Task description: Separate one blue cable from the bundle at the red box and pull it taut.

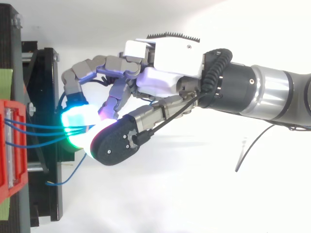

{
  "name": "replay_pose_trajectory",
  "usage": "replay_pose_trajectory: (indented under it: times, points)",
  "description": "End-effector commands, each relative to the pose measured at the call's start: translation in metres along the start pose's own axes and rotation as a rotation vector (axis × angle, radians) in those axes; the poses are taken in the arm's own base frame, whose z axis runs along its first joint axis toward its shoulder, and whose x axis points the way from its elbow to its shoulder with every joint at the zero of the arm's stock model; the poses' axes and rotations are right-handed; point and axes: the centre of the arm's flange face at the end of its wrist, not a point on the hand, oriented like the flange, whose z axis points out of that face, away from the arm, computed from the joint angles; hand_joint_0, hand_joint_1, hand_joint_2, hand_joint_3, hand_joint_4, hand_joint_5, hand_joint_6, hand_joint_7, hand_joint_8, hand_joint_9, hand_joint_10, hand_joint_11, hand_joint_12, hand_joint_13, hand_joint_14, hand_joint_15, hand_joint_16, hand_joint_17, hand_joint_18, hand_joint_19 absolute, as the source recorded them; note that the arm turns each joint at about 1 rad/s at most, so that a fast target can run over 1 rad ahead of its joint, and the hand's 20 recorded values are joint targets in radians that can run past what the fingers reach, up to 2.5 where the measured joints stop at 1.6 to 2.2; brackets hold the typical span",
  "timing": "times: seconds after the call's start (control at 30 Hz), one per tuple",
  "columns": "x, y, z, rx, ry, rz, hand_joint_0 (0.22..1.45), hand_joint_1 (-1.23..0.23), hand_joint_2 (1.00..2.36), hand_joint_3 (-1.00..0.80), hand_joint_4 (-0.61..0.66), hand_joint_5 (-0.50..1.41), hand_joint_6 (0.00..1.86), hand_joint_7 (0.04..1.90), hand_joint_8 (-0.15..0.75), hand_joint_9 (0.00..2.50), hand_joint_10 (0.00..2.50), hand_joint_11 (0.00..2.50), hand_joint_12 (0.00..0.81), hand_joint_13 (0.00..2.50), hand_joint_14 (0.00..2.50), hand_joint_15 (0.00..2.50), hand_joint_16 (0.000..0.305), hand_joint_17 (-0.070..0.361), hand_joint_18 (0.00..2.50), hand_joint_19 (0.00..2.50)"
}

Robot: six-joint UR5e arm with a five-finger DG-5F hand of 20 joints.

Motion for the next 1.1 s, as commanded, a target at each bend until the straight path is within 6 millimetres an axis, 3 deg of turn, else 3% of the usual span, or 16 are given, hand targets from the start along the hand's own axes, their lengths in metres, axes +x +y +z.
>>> replay_pose_trajectory:
  times: [0.0,0.4,0.53,0.77,0.97,1.07]
  points:
    - [-0.0009,0.0001,0.0,0.0,-0.001,0.0,0.62,-0.46,1.02,-0.23,0.04,-0.12,0.72,1.36,0.304,1.23,0.03,1.18,0.412,1.0,0.03,0.7,0.054,0.121,0.9,0.9]
    - [-0.0019,0.0003,0.0,0.0,-0.001,0.0,0.6,-0.51,1.01,-0.36,0.05,-0.13,0.75,1.32,0.315,1.24,0.03,1.22,0.411,1.01,0.03,0.7,0.054,0.12,0.91,0.9]
    - [-0.0019,0.0003,0.0,0.0,-0.001,0.0,0.54,-0.56,1.0,-0.5,0.05,-0.13,0.75,1.32,0.325,1.25,0.03,1.23,0.424,1.02,0.03,0.7,0.057,0.127,0.93,0.88]
    - [-0.002,0.0003,0.0,0.0,-0.002,0.0,0.46,-0.6,1.0,-0.5,0.08,-0.13,0.76,1.28,0.357,1.26,0.03,1.21,0.45,1.04,0.02,0.68,0.063,0.142,0.98,0.83]
    - [-0.0019,0.0006,0.0003,-0.003,-0.002,-0.003,0.61,-0.7,1.0,-0.48,0.04,-0.12,0.76,1.33,0.316,1.25,0.03,1.24,0.405,1.02,0.03,0.7,0.053,0.12,0.91,0.88]
    - [-0.0018,0.0009,0.0006,-0.006,-0.001,-0.002,0.62,-0.76,1.01,-0.31,0.01,-0.12,0.75,1.42,0.312,1.25,0.04,1.27,0.408,1.02,0.03,0.7,0.053,0.118,0.91,0.87]
